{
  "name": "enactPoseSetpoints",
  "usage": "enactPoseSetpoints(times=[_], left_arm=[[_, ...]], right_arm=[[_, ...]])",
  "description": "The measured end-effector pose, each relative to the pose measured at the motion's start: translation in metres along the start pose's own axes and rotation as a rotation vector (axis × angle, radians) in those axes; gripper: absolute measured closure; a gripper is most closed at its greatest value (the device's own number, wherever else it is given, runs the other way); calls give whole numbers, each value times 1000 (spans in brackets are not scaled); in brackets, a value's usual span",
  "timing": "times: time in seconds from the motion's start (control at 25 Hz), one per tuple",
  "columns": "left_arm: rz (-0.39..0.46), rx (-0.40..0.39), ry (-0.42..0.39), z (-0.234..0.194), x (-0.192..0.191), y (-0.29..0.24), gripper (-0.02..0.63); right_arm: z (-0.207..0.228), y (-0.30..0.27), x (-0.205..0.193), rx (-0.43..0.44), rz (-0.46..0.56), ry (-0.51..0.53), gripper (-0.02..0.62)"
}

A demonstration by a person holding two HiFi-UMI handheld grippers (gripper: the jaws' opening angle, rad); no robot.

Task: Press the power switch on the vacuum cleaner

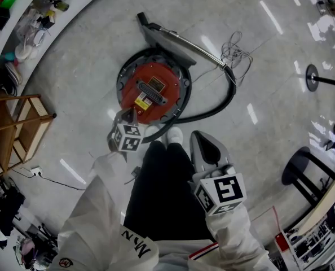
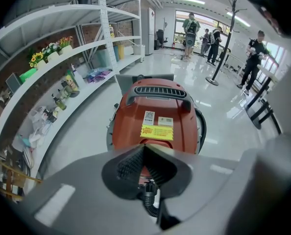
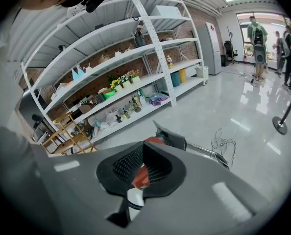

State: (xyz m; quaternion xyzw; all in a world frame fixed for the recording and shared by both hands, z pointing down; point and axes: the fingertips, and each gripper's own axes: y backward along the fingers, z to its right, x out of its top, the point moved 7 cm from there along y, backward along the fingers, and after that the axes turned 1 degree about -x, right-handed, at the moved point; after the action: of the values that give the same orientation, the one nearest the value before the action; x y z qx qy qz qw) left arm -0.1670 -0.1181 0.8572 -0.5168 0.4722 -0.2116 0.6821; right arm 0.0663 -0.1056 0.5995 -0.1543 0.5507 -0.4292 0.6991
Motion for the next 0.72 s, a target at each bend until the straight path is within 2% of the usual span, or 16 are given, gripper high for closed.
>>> enactPoseSetpoints(times=[0.72], left_arm=[[17,17,32,-2,2,0,606]], right_arm=[[1,-7,-5,3,-18,-8,595]])
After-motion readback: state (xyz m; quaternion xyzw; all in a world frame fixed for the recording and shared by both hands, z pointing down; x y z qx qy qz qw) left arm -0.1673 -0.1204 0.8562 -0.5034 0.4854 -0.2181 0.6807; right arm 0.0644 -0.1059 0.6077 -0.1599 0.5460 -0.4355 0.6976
